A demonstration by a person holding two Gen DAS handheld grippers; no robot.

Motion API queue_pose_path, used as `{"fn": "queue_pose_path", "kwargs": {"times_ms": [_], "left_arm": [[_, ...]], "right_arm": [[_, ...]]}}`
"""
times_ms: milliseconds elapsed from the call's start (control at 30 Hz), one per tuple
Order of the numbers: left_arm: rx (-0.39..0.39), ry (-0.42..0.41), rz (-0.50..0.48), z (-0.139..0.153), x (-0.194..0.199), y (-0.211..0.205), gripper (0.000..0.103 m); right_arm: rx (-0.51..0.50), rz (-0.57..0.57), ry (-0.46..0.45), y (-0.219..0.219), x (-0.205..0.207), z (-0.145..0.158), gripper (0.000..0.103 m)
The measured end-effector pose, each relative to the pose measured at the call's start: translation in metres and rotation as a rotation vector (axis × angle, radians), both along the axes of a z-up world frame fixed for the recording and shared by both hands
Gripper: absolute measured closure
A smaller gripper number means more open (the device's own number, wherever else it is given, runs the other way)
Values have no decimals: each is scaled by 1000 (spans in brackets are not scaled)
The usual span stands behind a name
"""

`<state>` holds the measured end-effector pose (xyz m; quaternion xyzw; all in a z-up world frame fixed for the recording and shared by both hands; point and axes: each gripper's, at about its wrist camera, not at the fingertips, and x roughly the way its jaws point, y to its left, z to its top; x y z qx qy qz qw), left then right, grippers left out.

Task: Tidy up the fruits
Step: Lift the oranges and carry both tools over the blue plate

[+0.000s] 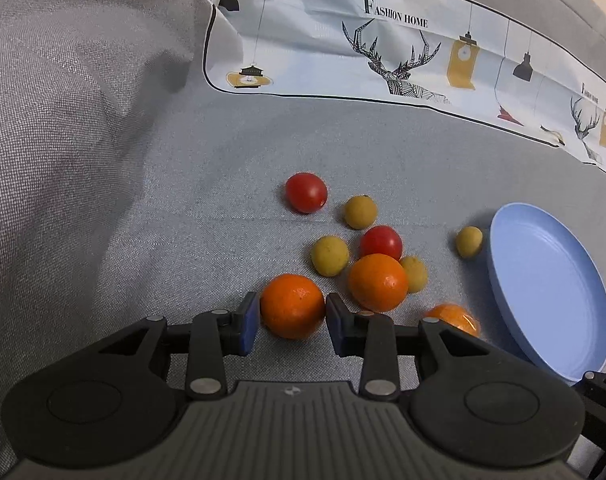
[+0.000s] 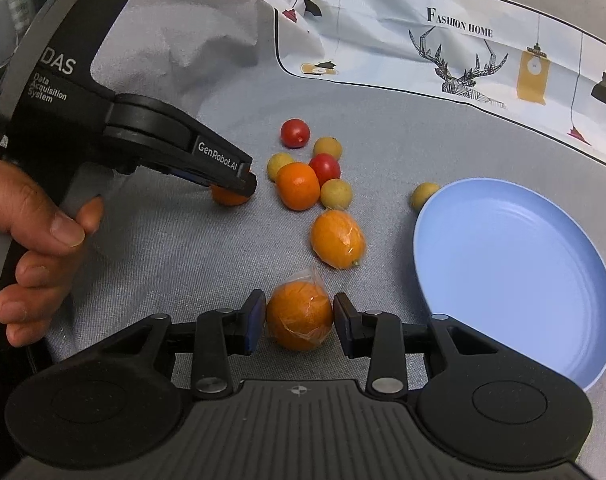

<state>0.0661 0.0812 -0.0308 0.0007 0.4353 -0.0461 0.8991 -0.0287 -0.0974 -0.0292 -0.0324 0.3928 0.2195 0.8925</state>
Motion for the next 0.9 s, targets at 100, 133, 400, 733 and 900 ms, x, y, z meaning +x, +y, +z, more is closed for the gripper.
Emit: {"fn": "queue_pose_path", "kwargs": {"times_ms": [100,133,400,733,900], "left_arm": [[-2,0,4,0,0,0,64],[0,0,4,0,0,0,64],[3,-2,5,1,0,-1,63],[10,-14,-1,4,-3,-4,64],[7,-27,-3,7,-5,-5,64]], "right_arm": [[-1,0,-1,0,-1,0,64],[-1,0,-2,1,0,0,64],[-3,2,-5,0,-1,1,64],[7,-5,-31,-4,-4,7,64],[24,-4,-52,-7,-4,11,64]]}}
